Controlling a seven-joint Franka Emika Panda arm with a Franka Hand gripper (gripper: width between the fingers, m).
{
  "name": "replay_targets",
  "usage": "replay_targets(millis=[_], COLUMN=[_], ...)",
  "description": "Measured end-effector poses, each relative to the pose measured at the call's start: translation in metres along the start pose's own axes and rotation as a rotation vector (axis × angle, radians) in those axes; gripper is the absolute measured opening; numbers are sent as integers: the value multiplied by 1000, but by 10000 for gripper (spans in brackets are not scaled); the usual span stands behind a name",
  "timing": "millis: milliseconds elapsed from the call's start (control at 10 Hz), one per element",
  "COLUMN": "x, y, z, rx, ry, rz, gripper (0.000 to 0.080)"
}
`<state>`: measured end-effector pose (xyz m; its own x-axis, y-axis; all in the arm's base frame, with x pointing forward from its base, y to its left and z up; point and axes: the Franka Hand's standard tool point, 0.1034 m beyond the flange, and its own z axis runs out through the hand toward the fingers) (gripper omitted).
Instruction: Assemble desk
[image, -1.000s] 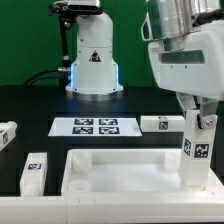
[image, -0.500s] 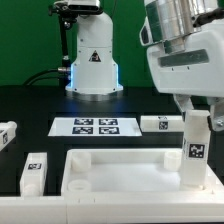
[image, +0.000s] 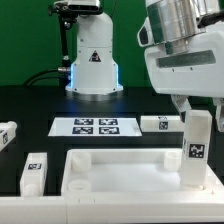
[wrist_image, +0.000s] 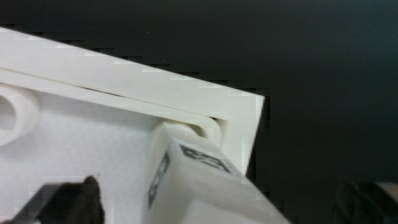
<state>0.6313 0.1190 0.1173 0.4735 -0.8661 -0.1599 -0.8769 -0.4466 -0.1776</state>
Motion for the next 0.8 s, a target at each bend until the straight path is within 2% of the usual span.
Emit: replay_targets(millis=[100, 200, 300, 500, 600, 700, 800], x=[4, 7, 11, 10, 9, 9, 9], y=[-2, 0, -3, -1, 0, 0, -2], z=[-1, 1, -2, 0, 1, 0, -3], rx=[-32, -46, 0, -7, -21, -77, -112], ry=[-17, -30, -1, -5, 0, 31, 47], rz=[-97, -129, -62, -108, -147, -329, -522], gripper=[649, 649, 649, 649, 649, 649, 649])
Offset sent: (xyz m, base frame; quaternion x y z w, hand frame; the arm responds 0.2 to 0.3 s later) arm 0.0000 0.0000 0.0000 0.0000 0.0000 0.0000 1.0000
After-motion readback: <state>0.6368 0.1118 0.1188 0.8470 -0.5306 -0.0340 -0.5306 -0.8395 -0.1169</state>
